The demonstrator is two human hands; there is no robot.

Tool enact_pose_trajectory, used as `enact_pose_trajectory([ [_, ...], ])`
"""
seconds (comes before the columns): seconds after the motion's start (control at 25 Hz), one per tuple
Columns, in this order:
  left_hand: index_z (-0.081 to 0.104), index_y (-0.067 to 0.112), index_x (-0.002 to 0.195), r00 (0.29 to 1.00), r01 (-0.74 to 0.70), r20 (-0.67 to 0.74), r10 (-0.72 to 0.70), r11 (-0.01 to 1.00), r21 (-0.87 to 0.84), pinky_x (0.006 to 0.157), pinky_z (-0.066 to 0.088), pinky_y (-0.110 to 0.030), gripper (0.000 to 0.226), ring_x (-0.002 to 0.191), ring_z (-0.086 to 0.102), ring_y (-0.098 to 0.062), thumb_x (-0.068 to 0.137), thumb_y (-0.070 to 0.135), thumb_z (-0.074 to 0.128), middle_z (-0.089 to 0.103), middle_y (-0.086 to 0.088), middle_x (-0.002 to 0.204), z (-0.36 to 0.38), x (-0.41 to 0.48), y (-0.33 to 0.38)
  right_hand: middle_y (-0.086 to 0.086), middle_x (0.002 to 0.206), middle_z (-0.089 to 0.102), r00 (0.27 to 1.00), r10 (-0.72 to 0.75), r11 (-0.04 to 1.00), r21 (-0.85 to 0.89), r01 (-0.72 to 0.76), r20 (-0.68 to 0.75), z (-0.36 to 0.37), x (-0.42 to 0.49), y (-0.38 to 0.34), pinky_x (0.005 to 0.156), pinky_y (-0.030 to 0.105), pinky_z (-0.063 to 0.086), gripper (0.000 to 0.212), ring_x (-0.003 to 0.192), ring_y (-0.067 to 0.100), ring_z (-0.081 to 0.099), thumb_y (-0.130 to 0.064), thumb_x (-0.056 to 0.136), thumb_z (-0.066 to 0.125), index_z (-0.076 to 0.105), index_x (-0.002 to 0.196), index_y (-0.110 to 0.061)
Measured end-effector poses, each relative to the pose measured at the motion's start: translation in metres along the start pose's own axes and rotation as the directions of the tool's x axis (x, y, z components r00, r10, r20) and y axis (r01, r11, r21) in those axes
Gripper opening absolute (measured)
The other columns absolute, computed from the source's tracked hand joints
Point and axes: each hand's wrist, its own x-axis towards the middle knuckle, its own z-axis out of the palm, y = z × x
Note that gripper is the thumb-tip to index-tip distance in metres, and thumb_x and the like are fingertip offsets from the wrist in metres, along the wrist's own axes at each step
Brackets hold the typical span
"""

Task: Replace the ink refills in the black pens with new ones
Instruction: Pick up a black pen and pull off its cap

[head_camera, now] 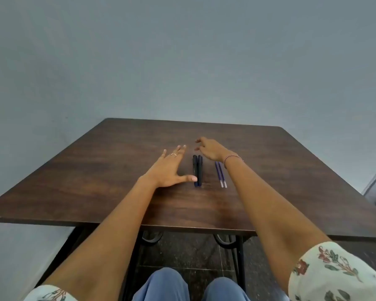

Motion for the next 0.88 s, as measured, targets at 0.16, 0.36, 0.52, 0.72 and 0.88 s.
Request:
enact_pose_trajectory([
  [0.16, -0.006, 0.012, 0.15, 0.998, -0.063, 0.012, 0.063, 0.998, 0.021, 0.118, -0.005, -0.045, 0.126, 0.146, -0.004, -0.012, 0.06, 0.086, 0.045, 0.002, -0.005, 0.159, 0.0, 0.001, 0.002, 0.014, 0.136, 0.055, 1.0, 0.013, 1.0, -0.014, -0.013, 0.025, 0.005, 0.0, 0.0, 0.108, 0.035, 0.033, 0.042, 0.129, 0.027, 0.047, -0.011, 0.099, 0.035, 0.034, 0.141, -0.005],
  [0.36, -0.006, 0.015, 0.15, 0.998, -0.069, 0.011, 0.068, 0.997, 0.04, 0.114, -0.009, -0.043, 0.128, 0.145, -0.005, -0.012, 0.059, 0.085, 0.051, 0.002, -0.005, 0.159, 0.004, 0.005, -0.005, 0.016, 0.137, 0.053, 0.999, 0.021, 0.999, -0.036, -0.02, 0.027, 0.009, 0.012, 0.003, 0.108, 0.037, 0.034, 0.045, 0.128, 0.029, 0.047, -0.013, 0.098, 0.038, 0.033, 0.142, -0.005],
  [0.52, -0.003, 0.017, 0.15, 0.996, -0.088, -0.019, 0.088, 0.996, 0.018, 0.117, -0.008, -0.044, 0.121, 0.145, -0.004, -0.009, 0.064, 0.082, 0.053, 0.005, -0.002, 0.159, 0.006, 0.006, -0.001, 0.017, 0.132, 0.057, 1.0, 0.018, 0.998, -0.053, -0.018, 0.0, 0.014, 0.016, 0.01, 0.105, 0.037, 0.037, 0.044, 0.126, 0.029, 0.049, -0.012, 0.097, 0.037, 0.036, 0.141, -0.006],
  [0.72, -0.003, 0.018, 0.15, 0.995, -0.098, -0.027, 0.098, 0.995, 0.017, 0.118, -0.009, -0.045, 0.115, 0.145, -0.003, -0.01, 0.068, 0.078, 0.053, 0.004, -0.003, 0.159, 0.005, 0.006, 0.001, 0.017, 0.133, 0.056, 0.999, -0.022, 0.998, -0.051, 0.02, -0.031, 0.014, 0.015, 0.015, 0.105, 0.036, 0.037, 0.042, 0.125, 0.029, 0.05, -0.012, 0.098, 0.038, 0.039, 0.14, -0.006],
  [0.88, -0.008, 0.02, 0.149, 0.992, -0.103, -0.069, 0.103, 0.995, 0.007, 0.118, -0.009, -0.045, 0.119, 0.145, -0.003, -0.011, 0.066, 0.08, 0.053, 0.002, -0.005, 0.158, 0.002, 0.005, -0.003, 0.015, 0.128, 0.06, 0.996, -0.043, 0.999, 0.0, 0.043, -0.084, 0.015, 0.019, 0.018, 0.104, 0.036, 0.038, 0.041, 0.122, 0.028, 0.054, -0.016, 0.098, 0.04, 0.042, 0.138, -0.009],
])
